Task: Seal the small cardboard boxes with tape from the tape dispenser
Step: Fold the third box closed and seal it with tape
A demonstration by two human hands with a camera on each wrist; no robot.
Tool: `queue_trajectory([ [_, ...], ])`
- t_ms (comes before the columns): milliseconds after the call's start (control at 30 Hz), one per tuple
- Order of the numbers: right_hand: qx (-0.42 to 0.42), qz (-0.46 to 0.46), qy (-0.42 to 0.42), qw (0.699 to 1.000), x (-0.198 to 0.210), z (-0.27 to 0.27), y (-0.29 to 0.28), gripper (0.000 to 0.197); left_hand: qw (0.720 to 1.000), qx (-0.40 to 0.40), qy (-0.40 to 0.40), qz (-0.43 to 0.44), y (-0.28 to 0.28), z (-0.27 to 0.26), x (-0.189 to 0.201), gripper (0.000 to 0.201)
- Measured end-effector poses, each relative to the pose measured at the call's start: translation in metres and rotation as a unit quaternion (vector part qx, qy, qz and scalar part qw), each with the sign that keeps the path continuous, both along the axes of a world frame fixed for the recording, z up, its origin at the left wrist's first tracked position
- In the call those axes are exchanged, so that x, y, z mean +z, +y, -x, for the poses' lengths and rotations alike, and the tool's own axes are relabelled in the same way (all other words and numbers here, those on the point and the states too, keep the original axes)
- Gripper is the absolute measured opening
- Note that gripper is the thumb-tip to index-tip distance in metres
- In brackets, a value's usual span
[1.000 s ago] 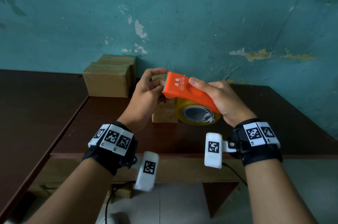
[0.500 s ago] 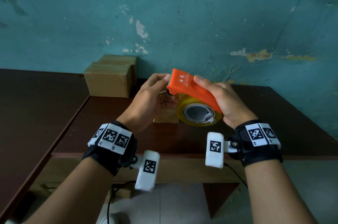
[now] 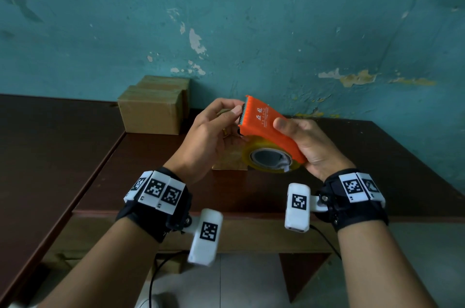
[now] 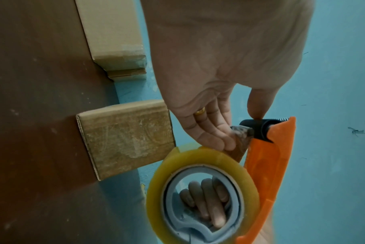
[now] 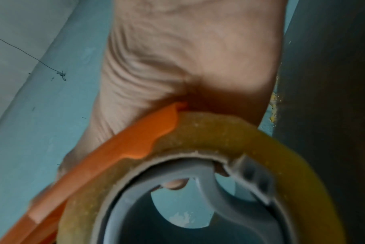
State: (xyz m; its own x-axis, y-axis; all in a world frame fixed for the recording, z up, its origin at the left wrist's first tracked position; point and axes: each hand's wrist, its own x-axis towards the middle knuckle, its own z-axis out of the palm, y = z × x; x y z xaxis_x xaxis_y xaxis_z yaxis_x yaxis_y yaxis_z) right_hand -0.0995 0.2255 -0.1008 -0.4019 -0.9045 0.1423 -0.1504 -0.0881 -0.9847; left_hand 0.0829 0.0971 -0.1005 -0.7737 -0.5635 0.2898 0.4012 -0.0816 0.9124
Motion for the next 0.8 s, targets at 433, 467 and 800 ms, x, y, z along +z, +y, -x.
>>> queue_trajectory([
  [433,0.014,0.035,0.052,0.998,-0.007,0.012,0.003,0.065,0.997,-0.022,0.033,0.062,-0.003,-0.004,-0.001,0.03],
  [467,0.021,0.033,0.056,0.998,-0.007,0.012,0.004,0.062,0.997,-0.02,0.032,0.068,-0.003,-0.004,-0.001,0.03],
  [800,0.085,0.076,0.053,0.992,0.003,0.016,0.013,0.044,0.989,-0.06,0.046,0.129,-0.007,-0.013,0.006,0.028],
])
